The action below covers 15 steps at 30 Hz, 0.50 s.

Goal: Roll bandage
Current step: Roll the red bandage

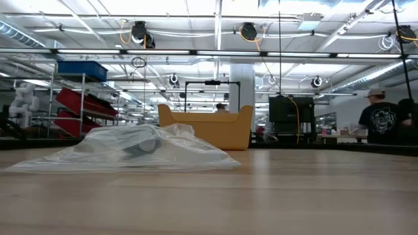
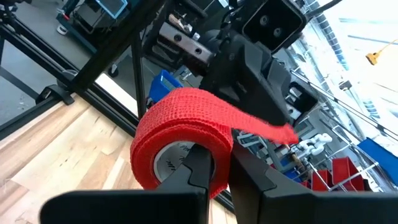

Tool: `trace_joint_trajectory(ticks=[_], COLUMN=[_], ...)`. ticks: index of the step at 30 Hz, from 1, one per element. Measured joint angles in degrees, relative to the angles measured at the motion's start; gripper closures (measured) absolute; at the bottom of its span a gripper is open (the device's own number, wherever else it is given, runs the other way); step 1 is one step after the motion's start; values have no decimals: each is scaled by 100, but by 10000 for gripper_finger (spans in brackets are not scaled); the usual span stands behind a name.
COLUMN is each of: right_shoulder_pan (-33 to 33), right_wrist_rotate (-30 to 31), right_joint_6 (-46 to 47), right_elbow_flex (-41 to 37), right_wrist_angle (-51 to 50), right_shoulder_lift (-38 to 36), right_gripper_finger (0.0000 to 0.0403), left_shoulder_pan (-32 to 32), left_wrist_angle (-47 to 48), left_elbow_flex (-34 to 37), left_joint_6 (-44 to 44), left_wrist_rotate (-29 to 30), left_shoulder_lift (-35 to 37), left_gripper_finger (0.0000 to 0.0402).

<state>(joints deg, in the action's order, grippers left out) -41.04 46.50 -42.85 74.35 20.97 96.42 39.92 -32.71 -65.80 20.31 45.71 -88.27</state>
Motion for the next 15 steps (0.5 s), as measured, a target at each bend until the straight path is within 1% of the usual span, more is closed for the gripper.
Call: trace_joint_trajectory(ticks=[10, 15], right_shoulder_pan=[-6, -33], right_wrist_rotate=[-4, -20], right_joint_6=[-2, -76], right_elbow_flex=[0, 2], right_wrist_angle=[6, 74], right_shoulder_lift=[0, 0], right_gripper_finger=[374, 374], left_shoulder_pan=[237, 297], left_wrist_angle=[117, 249], left_elbow_flex=[0, 0], left_joint_6=[-51, -73], left_wrist_rotate=[487, 549], left_shoulder_lift=[0, 0], left_gripper_finger=[402, 392])
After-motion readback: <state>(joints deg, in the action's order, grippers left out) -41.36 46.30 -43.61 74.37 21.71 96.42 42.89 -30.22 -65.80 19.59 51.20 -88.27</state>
